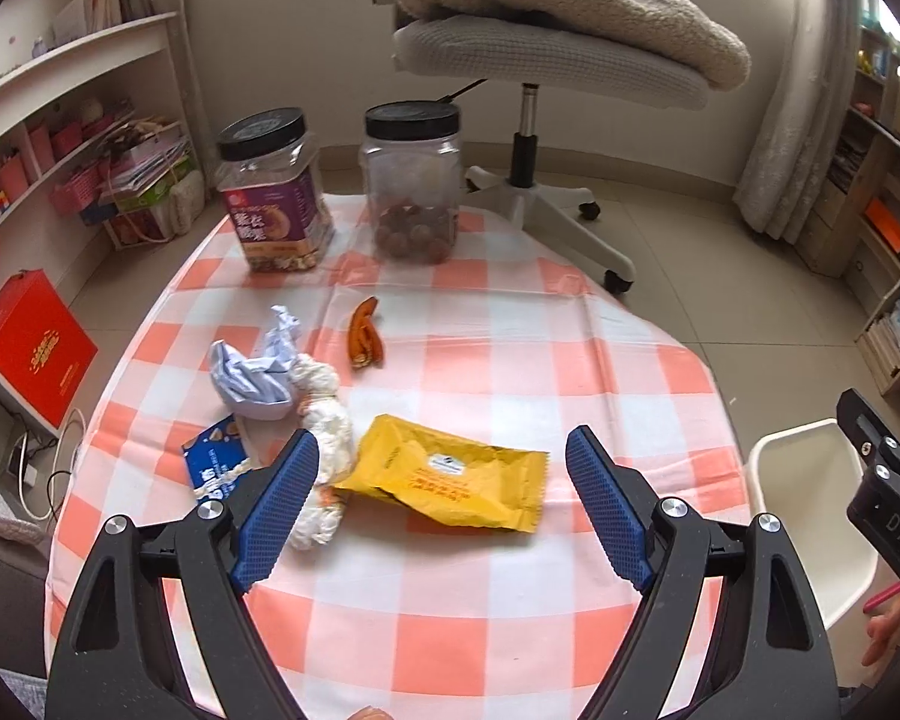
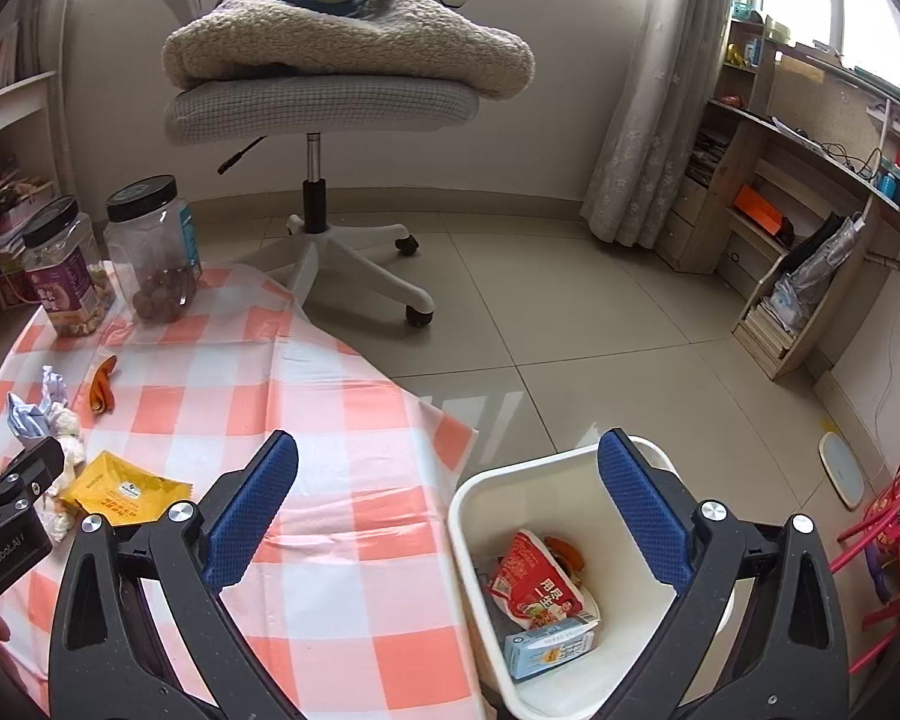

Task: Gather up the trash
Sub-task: 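Grasp the blue biscuit box with the left tool and lift it, then grasp the white tissue wad with the right tool while the left tool holds the biscuit box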

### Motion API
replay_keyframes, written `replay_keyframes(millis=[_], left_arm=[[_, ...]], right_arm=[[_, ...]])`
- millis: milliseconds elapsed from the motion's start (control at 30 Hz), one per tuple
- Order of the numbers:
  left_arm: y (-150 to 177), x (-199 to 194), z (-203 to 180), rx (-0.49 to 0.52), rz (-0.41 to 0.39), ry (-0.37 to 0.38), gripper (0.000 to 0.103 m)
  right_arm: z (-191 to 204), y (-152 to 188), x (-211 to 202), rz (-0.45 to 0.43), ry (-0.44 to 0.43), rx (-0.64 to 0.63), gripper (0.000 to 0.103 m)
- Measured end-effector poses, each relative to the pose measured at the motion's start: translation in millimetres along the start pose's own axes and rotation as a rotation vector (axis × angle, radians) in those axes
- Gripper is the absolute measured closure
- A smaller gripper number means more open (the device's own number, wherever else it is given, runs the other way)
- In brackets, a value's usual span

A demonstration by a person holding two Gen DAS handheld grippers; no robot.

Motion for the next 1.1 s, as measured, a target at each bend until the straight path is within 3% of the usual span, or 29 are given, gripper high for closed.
replay_keyframes(millis=[233, 467, 600, 767, 833, 967, 1100], left_arm=[[3.4, 26.7, 82.2, -0.15, 0.095, -0.164, 0.021], [14.2, 63.6, 163.6, -0.388, 0.215, -0.231, 0.021], [23.6, 84.8, 185.5, -0.47, 0.282, -0.199, 0.021], [34.0, 100.9, 185.9, -0.478, 0.338, -0.159, 0.026], [34.1, 97.5, 186.9, -0.452, 0.322, -0.175, 0.044], [31.6, 75.9, 192.0, -0.447, 0.275, -0.143, 0.045], [25.5, 33.1, 200.2, -0.459, 0.211, -0.105, 0.045]], right_arm=[[43.5, -5.2, -1.3, 0.029, -0.091, -0.026, 0.007], [77.6, -8.3, 3.9, 0.067, -0.152, -0.065, 0.007], [94.7, -5.5, 9.2, 0.092, -0.18, -0.117, 0.007], [119.1, 2.3, 12.8, 0.119, -0.214, -0.196, 0.007], [130.4, 6.9, 12.5, 0.127, -0.241, -0.23, 0.007], [152.3, 16.1, 9.6, 0.156, -0.323, -0.273, 0.007], [180.8, 26.2, 5.4, 0.233, -0.469, -0.321, 0.007]])
Point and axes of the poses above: each gripper's, at about its wrist camera, not at the fingertips, and x roughly the way its jaws point, z to its left, y to its underside, the point moved 1 cm from there along x, roughly the way its jaws point, and after that the axes turned 10 degrees about y, right-handed, at the moved point
